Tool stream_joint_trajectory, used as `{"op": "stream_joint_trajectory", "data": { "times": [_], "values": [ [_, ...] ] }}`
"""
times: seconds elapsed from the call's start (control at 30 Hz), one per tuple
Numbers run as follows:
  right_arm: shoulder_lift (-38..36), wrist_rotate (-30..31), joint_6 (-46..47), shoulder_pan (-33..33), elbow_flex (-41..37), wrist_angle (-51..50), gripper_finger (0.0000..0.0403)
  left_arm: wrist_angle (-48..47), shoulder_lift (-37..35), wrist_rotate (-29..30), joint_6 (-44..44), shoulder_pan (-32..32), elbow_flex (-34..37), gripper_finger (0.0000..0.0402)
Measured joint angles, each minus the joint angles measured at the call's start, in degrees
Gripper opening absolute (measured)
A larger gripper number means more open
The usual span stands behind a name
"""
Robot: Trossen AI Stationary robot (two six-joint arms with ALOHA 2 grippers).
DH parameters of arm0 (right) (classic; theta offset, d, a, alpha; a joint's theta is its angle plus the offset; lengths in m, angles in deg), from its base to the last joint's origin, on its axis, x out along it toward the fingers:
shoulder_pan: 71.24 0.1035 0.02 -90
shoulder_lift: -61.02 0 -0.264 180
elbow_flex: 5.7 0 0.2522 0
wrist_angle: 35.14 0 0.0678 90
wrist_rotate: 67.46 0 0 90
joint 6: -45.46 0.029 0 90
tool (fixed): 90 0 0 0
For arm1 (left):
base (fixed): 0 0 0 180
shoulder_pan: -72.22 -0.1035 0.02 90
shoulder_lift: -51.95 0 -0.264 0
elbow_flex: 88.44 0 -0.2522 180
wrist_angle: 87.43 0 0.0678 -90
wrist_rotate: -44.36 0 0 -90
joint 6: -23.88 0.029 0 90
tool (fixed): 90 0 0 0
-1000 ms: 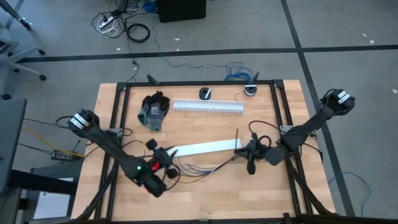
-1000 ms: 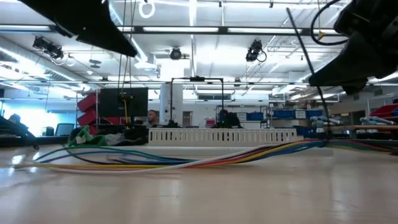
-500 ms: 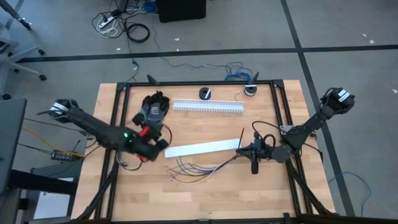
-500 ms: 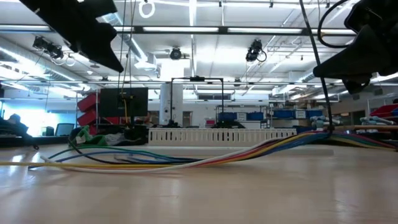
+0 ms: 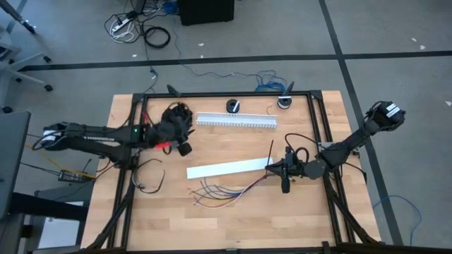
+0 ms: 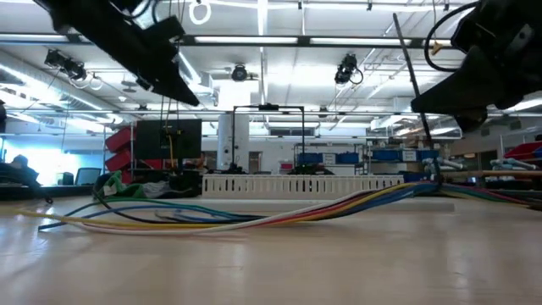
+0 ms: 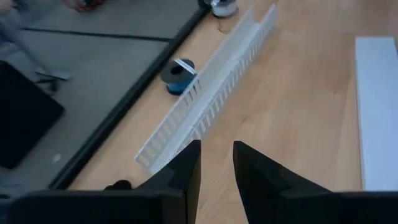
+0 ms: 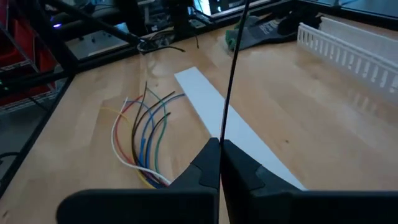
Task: Ziptie cables
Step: Move the white cable duct to the center of the table
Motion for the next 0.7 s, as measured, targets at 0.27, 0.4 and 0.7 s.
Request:
{"op": "stream_joint_trajectory", "data": {
  "times": [0.27,0.4,0.7],
  "values": [
    [0.0,-6.0,-1.4,-5.1,0.0,0.7,0.0,2.7,2.4,-24.5,11.2,-16.5,-0.2,0.0088],
    [0.0,-7.6,-1.8,-6.0,0.0,1.0,0.0,3.2,7.1,-31.0,16.0,-21.7,-1.3,0.0088],
    [0.0,-7.9,-2.8,-6.0,0.0,1.4,0.0,6.9,25.8,-36.0,23.0,-28.0,-9.8,0.0088]
  ]
}}
